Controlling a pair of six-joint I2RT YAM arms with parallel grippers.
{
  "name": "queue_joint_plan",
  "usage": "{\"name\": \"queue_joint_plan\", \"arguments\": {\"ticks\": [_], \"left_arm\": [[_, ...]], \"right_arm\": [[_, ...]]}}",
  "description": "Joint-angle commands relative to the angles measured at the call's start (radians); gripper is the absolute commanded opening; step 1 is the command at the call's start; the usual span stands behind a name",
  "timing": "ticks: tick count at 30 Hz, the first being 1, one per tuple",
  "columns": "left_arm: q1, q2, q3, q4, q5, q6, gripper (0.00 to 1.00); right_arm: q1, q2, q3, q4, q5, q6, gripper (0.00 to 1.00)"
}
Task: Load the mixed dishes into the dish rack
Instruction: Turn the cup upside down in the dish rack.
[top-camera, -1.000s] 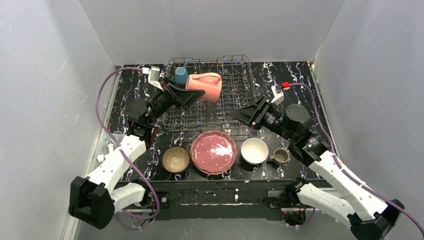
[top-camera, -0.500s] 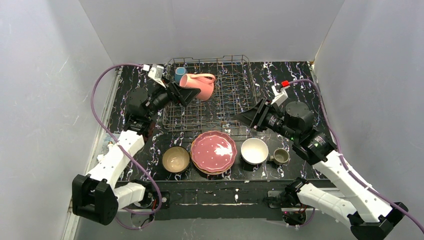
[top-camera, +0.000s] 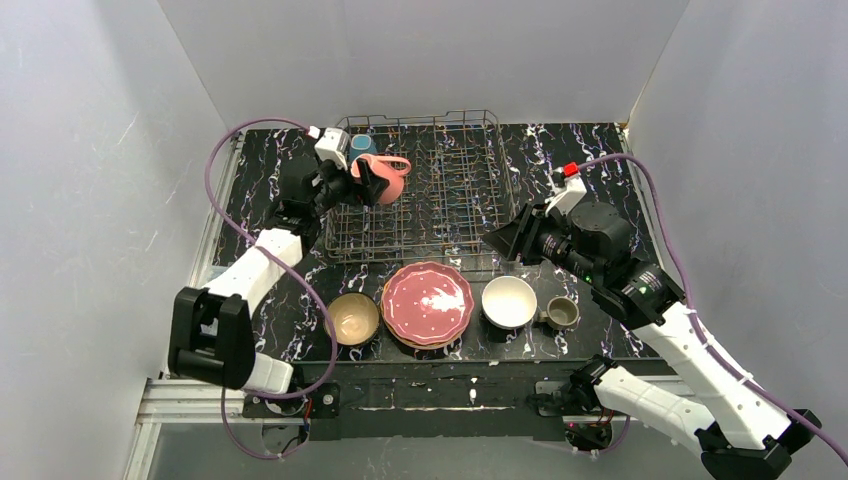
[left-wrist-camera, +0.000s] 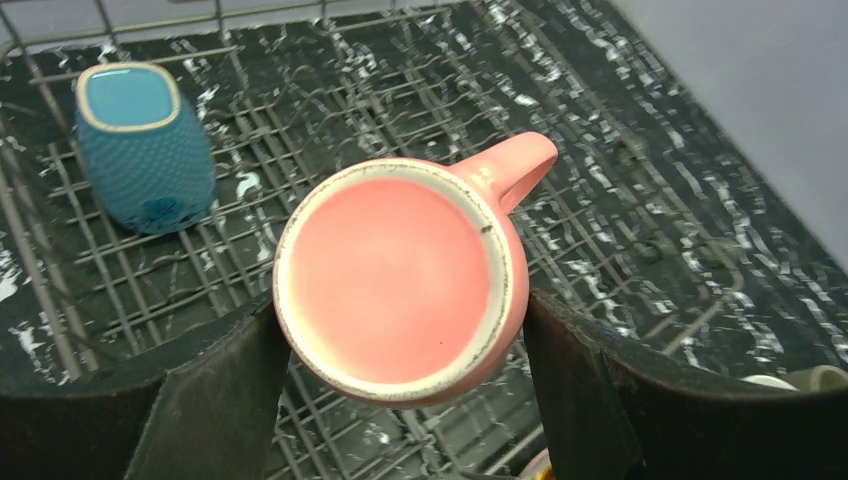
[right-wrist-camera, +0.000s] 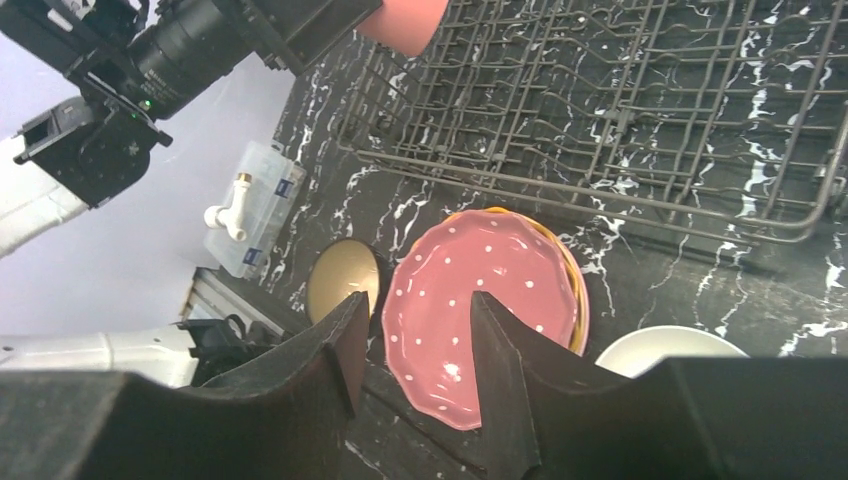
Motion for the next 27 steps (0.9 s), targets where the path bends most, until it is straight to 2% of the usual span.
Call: {"name": "queue_joint_plan", "arguments": {"ticks": [1, 16, 27], "left_arm": [[0.011, 0.049, 0.09, 0.047, -0.07, 0.121, 0.0], [0.041, 0.301, 0.251, -0.045, -0.175, 0.282, 0.0], [0.05, 0.426, 0.334, -0.066, -0.245, 0.336, 0.0]], "right_arm": [[-0.002, -0.004, 0.044, -0.008, 0.05, -0.067, 0.51], [-0.002, -0.003, 0.015, 0.005, 0.085, -0.108, 0.51], [-0.004, 0.02, 0.01, 0.009, 0.102, -0.136, 0.52]]}}
